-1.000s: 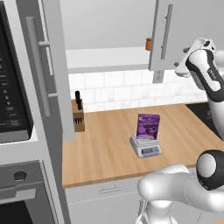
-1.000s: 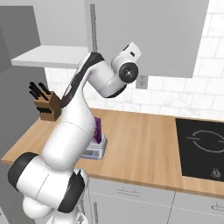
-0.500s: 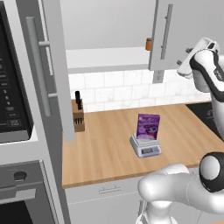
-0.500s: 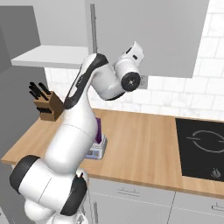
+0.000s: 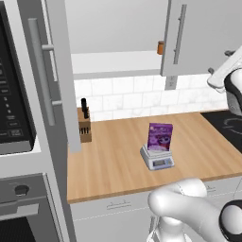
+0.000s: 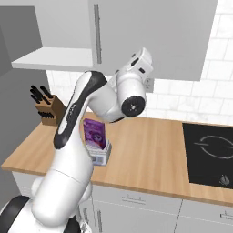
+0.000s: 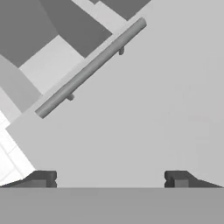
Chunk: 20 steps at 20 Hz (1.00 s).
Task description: Pick the cereal and place it on the digital scale for weighing, and close the cabinet.
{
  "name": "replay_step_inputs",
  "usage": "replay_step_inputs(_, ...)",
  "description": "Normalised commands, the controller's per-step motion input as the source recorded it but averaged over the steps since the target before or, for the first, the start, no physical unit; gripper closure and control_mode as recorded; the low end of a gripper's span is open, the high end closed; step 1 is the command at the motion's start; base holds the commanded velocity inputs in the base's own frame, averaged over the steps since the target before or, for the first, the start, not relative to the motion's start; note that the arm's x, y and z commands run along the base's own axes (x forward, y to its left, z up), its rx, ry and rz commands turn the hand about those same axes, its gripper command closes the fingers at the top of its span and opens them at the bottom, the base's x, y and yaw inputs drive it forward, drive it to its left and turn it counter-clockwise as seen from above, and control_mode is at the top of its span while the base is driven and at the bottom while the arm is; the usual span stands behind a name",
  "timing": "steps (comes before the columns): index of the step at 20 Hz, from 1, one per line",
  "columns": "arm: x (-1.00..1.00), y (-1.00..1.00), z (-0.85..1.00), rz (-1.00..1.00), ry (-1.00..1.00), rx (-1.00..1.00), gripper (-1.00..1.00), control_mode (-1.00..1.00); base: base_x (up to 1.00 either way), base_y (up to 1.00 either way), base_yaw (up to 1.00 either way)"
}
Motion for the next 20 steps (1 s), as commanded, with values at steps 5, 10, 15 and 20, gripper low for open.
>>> replay_step_inputs(5,-0.88,0.0,0.61,0.0,0.01,0.0,-1.0,-1.0,0.0,0.0,0.0)
replay_step_inputs(10,-0.92,0.07,0.21,0.0,-0.16,0.0,-1.0,-1.0,0.0,0.0,0.0)
replay_step_inputs(15,-1.0,0.66,-0.35,-0.03,-0.37,0.03,-1.0,-1.0,0.0,0.0,0.0)
replay_step_inputs(20,-0.77,1.0,-0.9,-0.08,-0.29,0.06,-1.0,-1.0,0.0,0.0,0.0)
